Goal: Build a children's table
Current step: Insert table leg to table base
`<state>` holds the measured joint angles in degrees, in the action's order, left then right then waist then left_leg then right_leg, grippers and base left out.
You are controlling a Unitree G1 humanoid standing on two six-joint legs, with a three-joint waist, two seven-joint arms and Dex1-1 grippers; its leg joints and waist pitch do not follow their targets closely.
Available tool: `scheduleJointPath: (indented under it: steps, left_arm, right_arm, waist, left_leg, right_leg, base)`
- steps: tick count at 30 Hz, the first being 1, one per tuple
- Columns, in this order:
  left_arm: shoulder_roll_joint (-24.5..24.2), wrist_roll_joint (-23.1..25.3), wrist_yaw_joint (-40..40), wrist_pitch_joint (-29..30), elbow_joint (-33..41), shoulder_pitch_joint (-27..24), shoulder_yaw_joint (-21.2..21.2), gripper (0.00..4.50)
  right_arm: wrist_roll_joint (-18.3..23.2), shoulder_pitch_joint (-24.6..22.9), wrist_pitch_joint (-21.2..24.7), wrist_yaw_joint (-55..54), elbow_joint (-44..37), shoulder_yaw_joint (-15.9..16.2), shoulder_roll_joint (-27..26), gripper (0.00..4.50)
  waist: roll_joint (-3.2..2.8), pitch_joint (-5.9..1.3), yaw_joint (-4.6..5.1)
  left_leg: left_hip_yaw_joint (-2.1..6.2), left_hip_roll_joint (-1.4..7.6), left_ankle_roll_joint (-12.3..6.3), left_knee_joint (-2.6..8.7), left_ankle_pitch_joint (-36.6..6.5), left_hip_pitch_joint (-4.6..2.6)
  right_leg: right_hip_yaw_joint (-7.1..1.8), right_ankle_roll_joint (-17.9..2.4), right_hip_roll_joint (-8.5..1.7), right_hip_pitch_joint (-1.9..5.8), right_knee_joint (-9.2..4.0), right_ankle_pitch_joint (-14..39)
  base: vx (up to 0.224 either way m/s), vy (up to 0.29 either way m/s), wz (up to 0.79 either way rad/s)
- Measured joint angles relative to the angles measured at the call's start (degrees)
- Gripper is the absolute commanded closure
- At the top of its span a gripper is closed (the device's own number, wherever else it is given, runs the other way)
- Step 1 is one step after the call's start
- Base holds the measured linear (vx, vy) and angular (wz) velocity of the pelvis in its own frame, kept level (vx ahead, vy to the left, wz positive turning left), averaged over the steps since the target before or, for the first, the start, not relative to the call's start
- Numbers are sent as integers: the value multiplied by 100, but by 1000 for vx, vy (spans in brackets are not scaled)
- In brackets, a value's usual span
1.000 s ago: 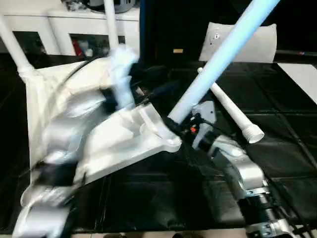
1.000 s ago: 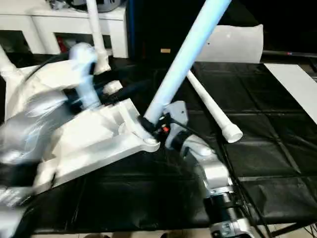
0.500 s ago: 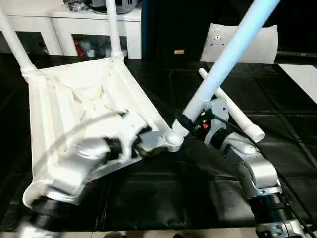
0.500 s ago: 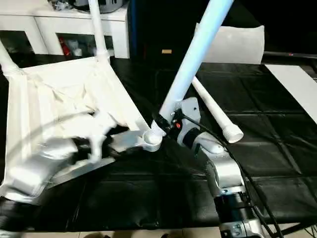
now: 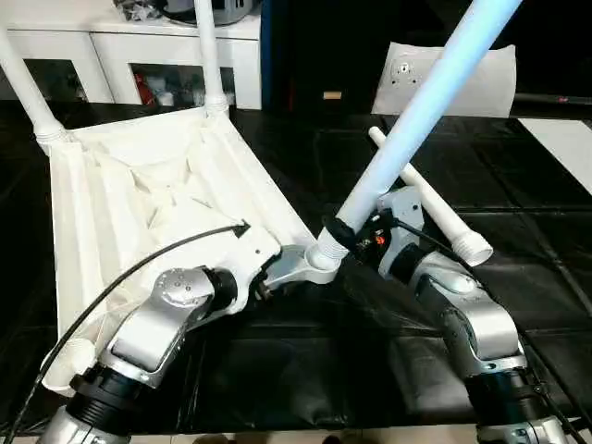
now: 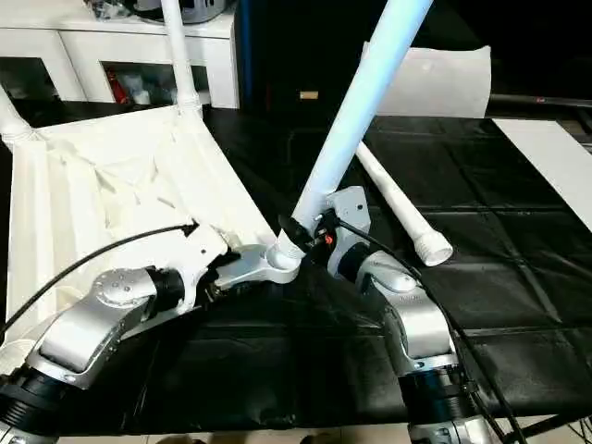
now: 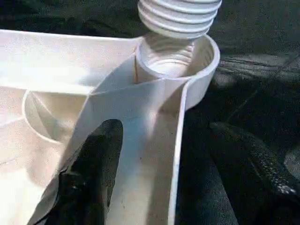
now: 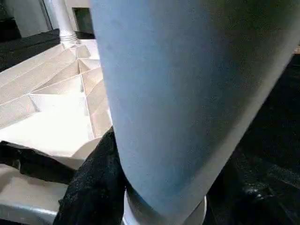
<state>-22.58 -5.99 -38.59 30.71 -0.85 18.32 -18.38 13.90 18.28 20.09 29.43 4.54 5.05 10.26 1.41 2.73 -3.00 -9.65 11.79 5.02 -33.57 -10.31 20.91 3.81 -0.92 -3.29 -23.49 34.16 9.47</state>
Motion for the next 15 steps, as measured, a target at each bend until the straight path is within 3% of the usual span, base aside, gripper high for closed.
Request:
scheduleJointPath:
  steps: [15]
  left_arm:
    - [-106, 86, -268, 154, -249, 247, -81, 277]
  right_arm:
    - [-17, -30, 46, 107, -4, 155, 21, 261]
  waist:
    - [-8, -4, 7]
  left_leg:
    - [5, 0, 0, 3, 0, -38]
  right_leg:
    - [-1, 0, 0, 26, 1, 0]
  base:
    - [0, 0, 0]
